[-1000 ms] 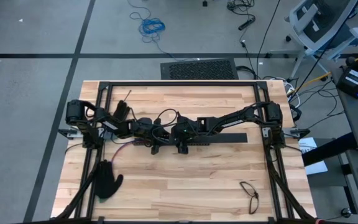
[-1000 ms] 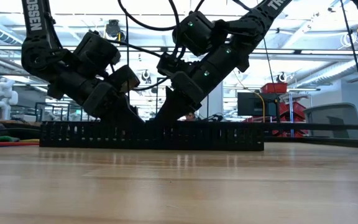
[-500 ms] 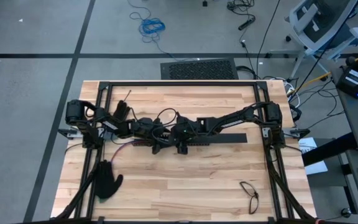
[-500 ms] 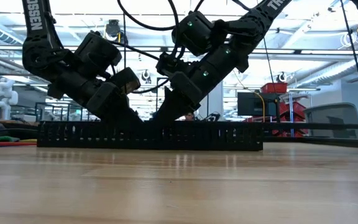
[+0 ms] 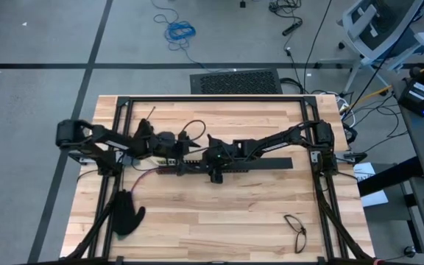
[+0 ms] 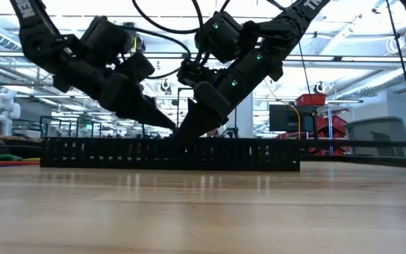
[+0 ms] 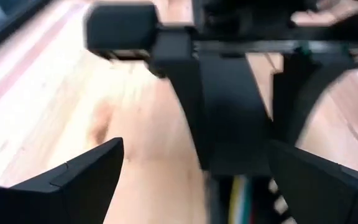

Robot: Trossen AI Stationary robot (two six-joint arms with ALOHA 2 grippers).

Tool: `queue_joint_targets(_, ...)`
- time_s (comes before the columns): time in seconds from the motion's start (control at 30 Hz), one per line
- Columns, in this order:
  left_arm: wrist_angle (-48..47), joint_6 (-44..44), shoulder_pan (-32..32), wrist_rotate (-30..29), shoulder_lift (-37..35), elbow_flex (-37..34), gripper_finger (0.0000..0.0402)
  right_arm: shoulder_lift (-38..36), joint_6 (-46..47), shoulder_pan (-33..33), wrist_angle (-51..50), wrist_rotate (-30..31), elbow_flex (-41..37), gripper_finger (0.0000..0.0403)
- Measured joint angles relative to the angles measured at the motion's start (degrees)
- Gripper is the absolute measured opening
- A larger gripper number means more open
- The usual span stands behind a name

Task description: Ziptie cables

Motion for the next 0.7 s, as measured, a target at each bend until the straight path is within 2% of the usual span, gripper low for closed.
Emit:
queue_joint_targets(0.3,-8.11,1.36,-0.25,0.33,-10.24,-0.08,0.0386,-0.10,0.00,-0.11,-1.59,0.80,0.04,0.0247)
queue_joint_targets(0.4,-16.23,1.39,-0.76,0.45,-13.11,-0.08,0.0386,-0.11,0.00,-0.12,-2.75,0.95,0.18,0.0247)
queue_joint_targets(0.53,-22.55,1.38,-2.53,0.54,-13.14,-0.21,0.0386,-0.15,0.02,-0.13,-3.84,0.97,0.22,0.0247)
queue_joint_targets(0.7,-18.97,4.44,-4.51,0.65,-8.73,-0.21,0.0386,-0.17,0.02,-0.15,-4.12,1.00,0.17,0.0247)
